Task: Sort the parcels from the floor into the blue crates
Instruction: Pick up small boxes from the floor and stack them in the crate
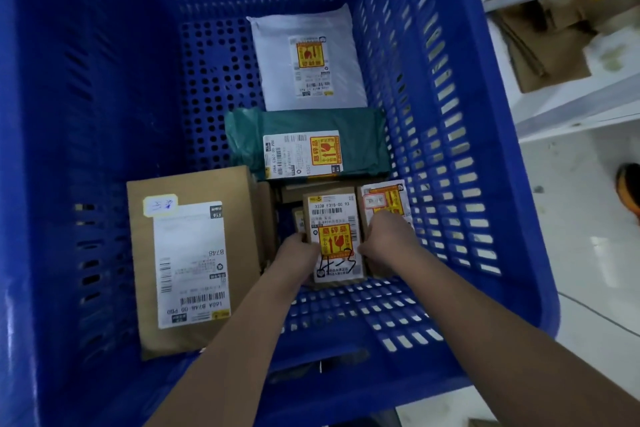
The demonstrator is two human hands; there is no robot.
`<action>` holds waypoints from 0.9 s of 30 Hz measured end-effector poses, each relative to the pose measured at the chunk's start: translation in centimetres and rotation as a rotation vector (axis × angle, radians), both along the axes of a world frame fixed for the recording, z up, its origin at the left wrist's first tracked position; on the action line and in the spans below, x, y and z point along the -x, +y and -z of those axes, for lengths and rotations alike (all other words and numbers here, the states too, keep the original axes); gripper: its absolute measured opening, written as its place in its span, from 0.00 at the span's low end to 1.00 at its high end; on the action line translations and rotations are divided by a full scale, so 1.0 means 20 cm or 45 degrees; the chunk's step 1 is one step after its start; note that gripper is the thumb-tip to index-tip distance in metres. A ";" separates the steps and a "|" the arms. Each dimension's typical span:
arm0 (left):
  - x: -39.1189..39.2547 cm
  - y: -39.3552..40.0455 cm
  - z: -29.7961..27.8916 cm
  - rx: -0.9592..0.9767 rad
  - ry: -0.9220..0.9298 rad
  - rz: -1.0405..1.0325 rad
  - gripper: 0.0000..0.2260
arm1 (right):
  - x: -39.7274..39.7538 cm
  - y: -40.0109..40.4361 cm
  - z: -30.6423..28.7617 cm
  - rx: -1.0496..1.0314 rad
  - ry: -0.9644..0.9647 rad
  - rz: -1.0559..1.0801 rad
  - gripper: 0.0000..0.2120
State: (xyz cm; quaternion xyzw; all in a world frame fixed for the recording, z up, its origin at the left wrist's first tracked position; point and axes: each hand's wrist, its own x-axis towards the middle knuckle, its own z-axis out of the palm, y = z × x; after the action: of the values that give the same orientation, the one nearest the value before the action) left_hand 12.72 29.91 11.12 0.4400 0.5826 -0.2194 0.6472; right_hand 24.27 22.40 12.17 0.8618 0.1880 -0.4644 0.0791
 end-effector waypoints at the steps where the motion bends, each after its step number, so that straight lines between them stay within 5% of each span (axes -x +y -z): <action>1: 0.00 -0.01 0.01 -0.026 -0.002 0.021 0.14 | 0.00 0.00 0.00 0.009 -0.016 -0.022 0.07; 13: -0.03 -0.06 0.05 -0.344 0.111 0.529 0.03 | -0.01 0.01 0.09 0.041 0.035 -0.063 0.07; 20: -0.08 0.02 -0.05 -0.401 0.021 0.592 0.18 | -0.02 0.05 -0.03 0.081 0.122 0.104 0.05; 27: -0.11 0.09 -0.26 -0.604 -0.195 0.751 0.18 | -0.08 0.02 -0.44 -0.777 0.276 0.770 0.04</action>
State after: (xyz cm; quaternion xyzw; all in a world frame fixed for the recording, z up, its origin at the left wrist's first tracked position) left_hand 14.82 31.73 16.36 0.7413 0.4155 -0.2218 0.4781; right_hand 25.78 22.86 20.96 0.8083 0.0630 -0.4776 -0.3387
